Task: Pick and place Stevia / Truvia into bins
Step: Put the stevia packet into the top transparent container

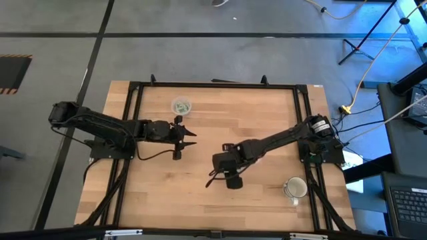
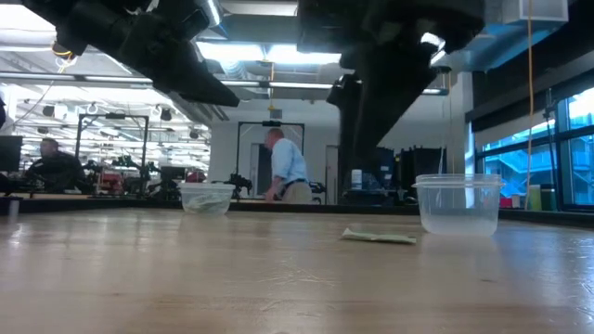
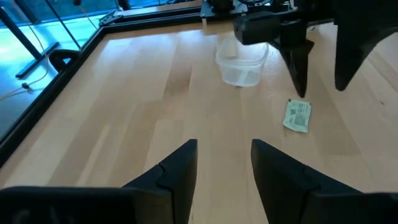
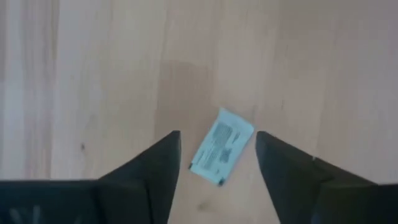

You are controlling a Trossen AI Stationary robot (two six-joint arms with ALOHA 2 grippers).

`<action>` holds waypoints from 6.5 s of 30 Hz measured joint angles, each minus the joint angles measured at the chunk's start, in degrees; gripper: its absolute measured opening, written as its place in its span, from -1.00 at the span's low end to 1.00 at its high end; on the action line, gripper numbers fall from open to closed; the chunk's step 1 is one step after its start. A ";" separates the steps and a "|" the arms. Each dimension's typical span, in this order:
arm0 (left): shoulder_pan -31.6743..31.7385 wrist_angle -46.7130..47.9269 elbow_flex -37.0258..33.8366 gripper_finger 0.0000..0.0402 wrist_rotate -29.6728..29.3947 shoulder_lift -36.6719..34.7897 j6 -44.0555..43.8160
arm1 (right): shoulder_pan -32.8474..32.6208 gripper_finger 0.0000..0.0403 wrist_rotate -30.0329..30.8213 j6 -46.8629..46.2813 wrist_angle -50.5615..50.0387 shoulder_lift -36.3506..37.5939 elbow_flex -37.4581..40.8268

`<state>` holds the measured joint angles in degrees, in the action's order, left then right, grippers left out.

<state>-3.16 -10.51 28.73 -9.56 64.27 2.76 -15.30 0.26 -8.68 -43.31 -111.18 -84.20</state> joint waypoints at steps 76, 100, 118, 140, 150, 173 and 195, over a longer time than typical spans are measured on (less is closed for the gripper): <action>0.00 1.75 0.02 -0.28 0.02 -0.02 -0.52 | -1.08 -0.44 4.92 -12.95 10.00 -3.35 11.33; 0.00 2.74 0.02 -0.28 0.30 -0.02 -4.00 | -0.88 -0.44 4.62 -5.89 8.23 -1.29 8.98; -8.27 -14.17 -0.48 -0.28 5.59 9.91 46.45 | 4.24 -0.44 3.89 0.02 13.46 9.22 8.91; -10.14 -32.32 -0.48 -0.28 -2.19 22.05 69.33 | 4.28 -0.44 1.02 2.75 20.03 9.20 8.91; -11.17 -32.60 1.92 -0.28 -3.58 22.03 72.03 | 4.49 -0.44 1.00 3.31 22.52 9.20 8.91; -11.17 -25.66 3.89 -0.51 -2.75 22.03 72.03 | 4.49 -0.44 0.97 4.47 22.47 9.18 8.91; -11.17 -25.65 3.89 -0.99 -2.42 22.00 67.36 | 4.49 -0.39 -3.69 2.96 19.70 9.45 8.91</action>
<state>-14.33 -36.15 32.62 -11.98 86.27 70.12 -10.81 -3.43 -5.72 -23.61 -101.72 -75.29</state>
